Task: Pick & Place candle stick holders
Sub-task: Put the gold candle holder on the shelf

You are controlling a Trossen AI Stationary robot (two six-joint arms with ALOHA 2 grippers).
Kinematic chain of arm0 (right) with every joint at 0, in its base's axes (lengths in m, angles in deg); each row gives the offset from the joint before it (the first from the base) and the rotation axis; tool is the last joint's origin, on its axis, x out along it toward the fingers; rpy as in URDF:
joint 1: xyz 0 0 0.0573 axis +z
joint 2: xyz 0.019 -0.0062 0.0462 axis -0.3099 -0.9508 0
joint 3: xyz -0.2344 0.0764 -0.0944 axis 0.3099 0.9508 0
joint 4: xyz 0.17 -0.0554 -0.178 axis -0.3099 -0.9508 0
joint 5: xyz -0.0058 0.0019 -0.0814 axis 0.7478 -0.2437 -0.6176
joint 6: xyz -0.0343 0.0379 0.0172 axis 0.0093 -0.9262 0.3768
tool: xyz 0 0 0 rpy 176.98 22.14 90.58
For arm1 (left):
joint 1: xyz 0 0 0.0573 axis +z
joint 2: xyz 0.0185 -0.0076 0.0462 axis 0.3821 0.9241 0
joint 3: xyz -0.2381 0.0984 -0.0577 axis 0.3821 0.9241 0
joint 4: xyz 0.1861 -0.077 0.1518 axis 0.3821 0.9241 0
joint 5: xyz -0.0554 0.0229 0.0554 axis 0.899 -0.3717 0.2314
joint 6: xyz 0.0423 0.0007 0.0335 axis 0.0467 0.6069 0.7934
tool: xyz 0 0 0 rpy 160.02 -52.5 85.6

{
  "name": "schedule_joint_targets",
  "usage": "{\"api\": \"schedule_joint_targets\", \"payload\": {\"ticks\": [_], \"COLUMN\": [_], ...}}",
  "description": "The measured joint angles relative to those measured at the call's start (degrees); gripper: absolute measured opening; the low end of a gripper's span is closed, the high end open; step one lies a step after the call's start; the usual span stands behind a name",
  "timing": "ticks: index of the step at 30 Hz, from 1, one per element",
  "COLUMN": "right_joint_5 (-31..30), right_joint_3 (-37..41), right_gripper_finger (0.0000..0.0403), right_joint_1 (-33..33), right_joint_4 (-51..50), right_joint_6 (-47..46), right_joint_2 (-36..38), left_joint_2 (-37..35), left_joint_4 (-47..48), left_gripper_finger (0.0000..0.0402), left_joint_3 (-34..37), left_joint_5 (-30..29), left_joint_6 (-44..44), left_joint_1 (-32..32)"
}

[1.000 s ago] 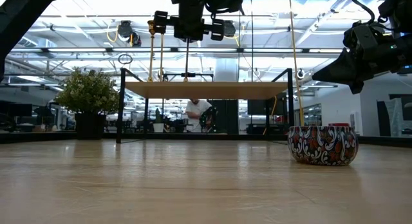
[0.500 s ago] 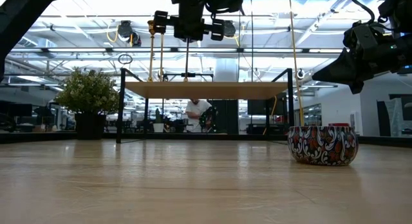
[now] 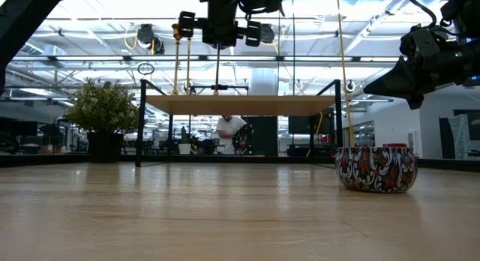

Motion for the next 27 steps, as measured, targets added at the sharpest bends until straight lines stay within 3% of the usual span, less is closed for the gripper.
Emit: {"api": "schedule_joint_targets", "payload": {"ticks": [27], "right_joint_5": [0.0], "right_joint_3": [0.0], "right_gripper_finger": [0.0004], "right_joint_1": [0.0], "right_joint_4": [0.0], "right_joint_6": [0.0], "right_joint_2": [0.0], "left_joint_2": [-1.6], "left_joint_4": [1.1], "left_gripper_finger": [0.0035], "left_joint_3": [-0.9], "left_joint_5": [7.1], "left_joint_6": [7.4], "left_joint_1": [0.6]}}
